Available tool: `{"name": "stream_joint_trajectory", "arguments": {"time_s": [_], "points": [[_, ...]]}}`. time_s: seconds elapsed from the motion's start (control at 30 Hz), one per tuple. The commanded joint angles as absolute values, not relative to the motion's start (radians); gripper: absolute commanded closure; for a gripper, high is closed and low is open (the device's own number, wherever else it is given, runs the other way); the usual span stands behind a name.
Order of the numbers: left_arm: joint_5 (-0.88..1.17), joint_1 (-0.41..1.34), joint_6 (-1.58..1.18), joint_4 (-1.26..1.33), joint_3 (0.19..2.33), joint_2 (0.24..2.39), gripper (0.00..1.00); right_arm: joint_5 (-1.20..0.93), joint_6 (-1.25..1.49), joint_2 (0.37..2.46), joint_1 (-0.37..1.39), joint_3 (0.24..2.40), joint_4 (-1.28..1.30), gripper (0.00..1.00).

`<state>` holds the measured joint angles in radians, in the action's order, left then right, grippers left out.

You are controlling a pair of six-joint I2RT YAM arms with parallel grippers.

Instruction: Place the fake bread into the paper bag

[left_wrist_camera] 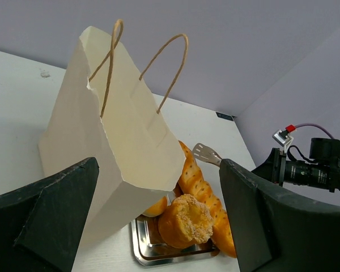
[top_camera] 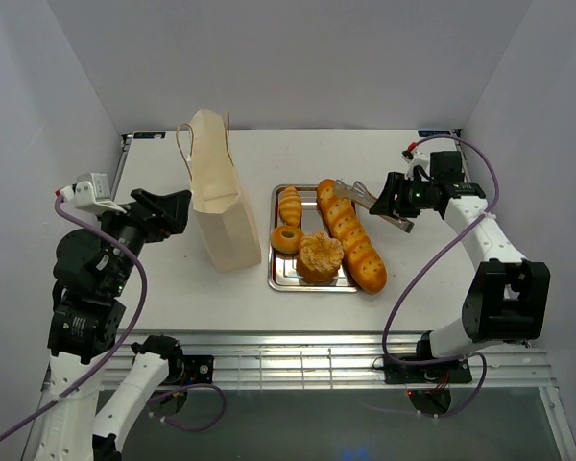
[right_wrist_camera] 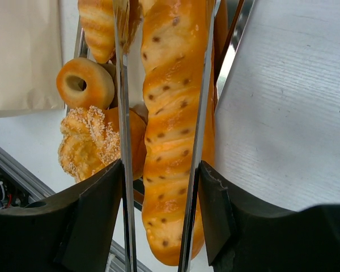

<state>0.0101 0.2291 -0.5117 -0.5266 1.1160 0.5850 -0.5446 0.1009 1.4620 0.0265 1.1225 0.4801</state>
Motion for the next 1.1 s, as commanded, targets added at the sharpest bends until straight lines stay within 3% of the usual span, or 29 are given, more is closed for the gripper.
{"name": "stream_joint_trajectory", "arguments": {"time_s": [0.0,0.43,0.73,0.8,1.07], "points": [[-0.058,0.232,-0.486,-0.560,1.163,0.621,0.02,-0.548,0.066,1.500,0.040,1.210,0.525,0.41],[-0.181,0.232,-0.416,-0.583,1.390,0.941,0.02,-0.482,0.026,1.591,0.100,1.293,0.583,0.40],[-0.141,0.183,-0.382,-0.598,1.554,1.163,0.10,-0.489,0.014,1.592,0.104,1.322,0.609,0.40],[-0.100,0.157,-0.385,-0.591,1.566,1.192,0.13,-0.491,0.006,1.604,0.104,1.338,0.630,0.40],[0.141,0.008,-0.440,-0.510,1.516,1.224,0.47,-0.506,-0.021,1.626,0.104,1.367,0.653,0.39]]}}
